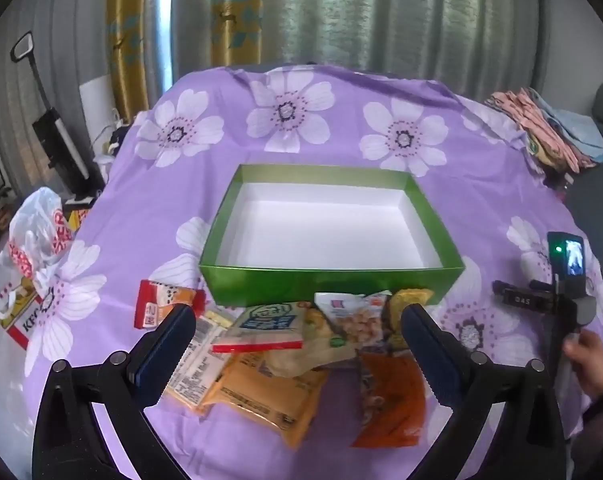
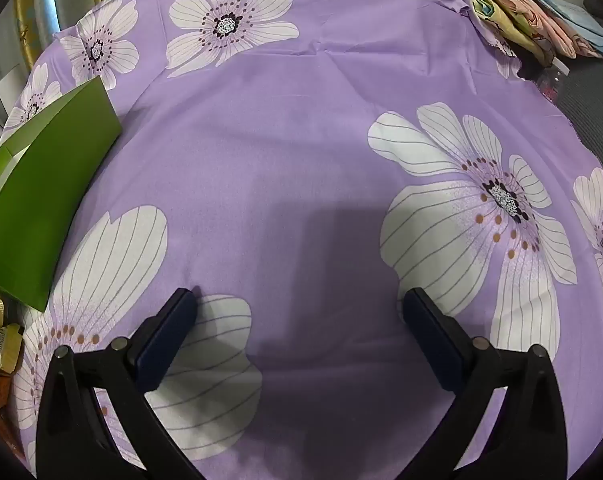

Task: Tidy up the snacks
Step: 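Move the right tool toward the snack pile in front of the green box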

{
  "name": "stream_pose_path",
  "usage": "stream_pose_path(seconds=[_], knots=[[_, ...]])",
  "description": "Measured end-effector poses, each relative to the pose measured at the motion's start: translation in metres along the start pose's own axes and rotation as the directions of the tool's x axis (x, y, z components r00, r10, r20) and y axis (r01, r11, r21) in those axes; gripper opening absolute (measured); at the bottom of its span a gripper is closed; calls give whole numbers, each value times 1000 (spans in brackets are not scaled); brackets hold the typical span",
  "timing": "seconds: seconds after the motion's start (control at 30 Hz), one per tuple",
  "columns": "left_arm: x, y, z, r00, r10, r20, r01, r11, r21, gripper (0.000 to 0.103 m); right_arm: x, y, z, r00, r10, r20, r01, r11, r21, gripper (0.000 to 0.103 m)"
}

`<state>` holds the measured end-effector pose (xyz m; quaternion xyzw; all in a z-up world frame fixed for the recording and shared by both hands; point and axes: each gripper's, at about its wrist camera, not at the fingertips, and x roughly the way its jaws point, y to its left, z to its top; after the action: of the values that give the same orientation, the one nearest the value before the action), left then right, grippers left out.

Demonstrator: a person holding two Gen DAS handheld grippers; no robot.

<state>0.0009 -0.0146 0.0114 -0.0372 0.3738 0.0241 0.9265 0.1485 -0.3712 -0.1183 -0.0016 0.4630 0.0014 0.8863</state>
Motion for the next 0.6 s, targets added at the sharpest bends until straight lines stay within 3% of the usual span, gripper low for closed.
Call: stream_pose_path(seconds=[0.27, 0.43, 0.53, 0.6], knots=[[-15, -25, -1, 999, 25, 29, -25, 1000, 13, 102, -6, 2, 5, 999, -24, -37, 24, 1000, 6, 103], [-26, -24, 1, 998, 47, 47, -47, 999, 3, 102, -80, 51, -14, 986, 127, 105, -110, 983, -150, 103], [-34, -23, 0, 997, 49, 59, -49, 999, 0, 102, -130, 82, -25, 949, 275, 152, -236, 944, -232, 103], [-40, -24, -2, 996, 55, 70, -55, 998, 1, 102, -157, 101, -29, 929, 329, 170, -275, 920, -279, 103]])
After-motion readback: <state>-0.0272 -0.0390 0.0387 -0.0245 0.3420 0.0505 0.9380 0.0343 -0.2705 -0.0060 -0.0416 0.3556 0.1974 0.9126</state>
